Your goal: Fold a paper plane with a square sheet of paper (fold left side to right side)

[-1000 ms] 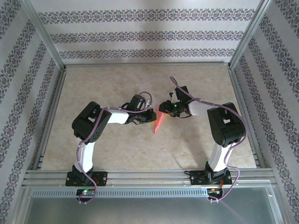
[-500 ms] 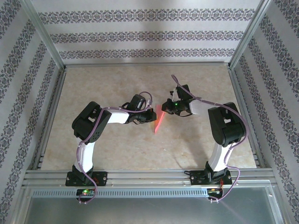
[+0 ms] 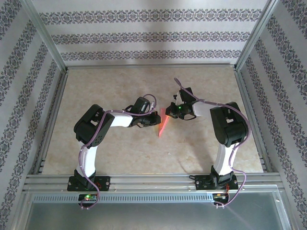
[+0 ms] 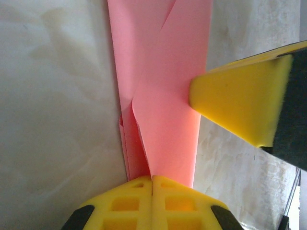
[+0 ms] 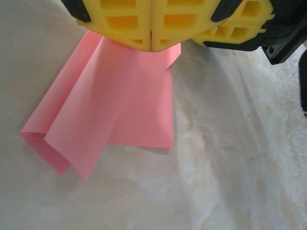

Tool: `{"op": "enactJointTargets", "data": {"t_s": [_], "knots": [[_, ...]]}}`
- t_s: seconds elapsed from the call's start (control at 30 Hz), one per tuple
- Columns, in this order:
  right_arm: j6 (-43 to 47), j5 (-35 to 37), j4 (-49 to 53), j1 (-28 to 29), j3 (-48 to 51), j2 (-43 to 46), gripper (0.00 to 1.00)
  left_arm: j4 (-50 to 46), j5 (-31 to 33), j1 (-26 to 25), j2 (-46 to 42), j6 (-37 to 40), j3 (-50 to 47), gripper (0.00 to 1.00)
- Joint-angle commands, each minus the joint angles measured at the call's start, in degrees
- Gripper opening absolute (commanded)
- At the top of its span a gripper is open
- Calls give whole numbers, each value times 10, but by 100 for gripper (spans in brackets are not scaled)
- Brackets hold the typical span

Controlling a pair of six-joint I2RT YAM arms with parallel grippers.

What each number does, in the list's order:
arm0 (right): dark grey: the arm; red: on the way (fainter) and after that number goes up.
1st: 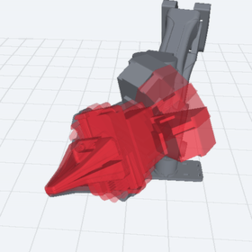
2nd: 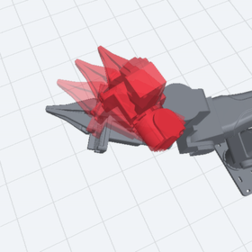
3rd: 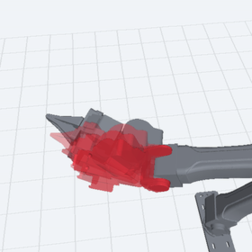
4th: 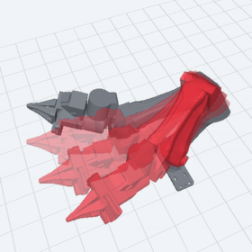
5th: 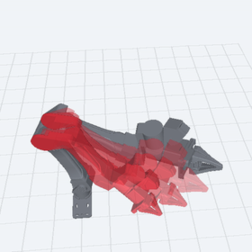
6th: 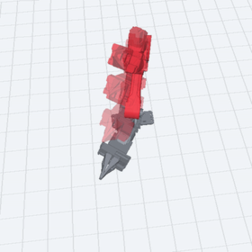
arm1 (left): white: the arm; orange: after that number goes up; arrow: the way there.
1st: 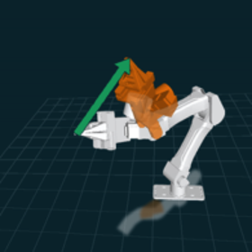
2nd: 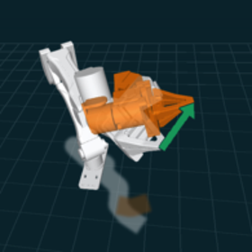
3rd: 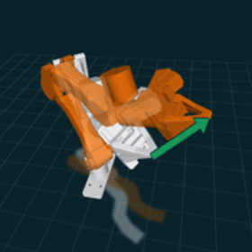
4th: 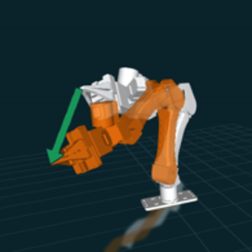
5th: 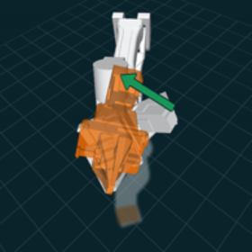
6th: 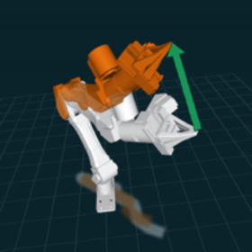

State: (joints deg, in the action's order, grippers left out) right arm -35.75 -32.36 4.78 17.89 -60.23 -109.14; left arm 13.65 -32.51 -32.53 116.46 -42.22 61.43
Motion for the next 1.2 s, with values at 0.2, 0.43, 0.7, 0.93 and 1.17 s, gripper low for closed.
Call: {"op": "enactJointTargets", "data": {"t_s": [0.2, 0.43, 0.7, 0.93, 1.17], "knots": [[17, 15, 17, 6, -7, -25, 0, -89, 100, 8, 41, 21, -17, 0], [22, 25, 35, 4, 0, -31, 0, -79, 92, 8, 43, 18, -17, 0], [41, 29, 58, 0, 19, -49, 0, -65, 82, 9, 10, 10, -14, 15], [49, 35, 59, -2, 31, -49, 0, -147, 107, 16, -45, 33, 19, 27], [50, 34, 54, -1, 30, -41, 0, -176, 78, 21, -133, 36, 8, 26]]}}
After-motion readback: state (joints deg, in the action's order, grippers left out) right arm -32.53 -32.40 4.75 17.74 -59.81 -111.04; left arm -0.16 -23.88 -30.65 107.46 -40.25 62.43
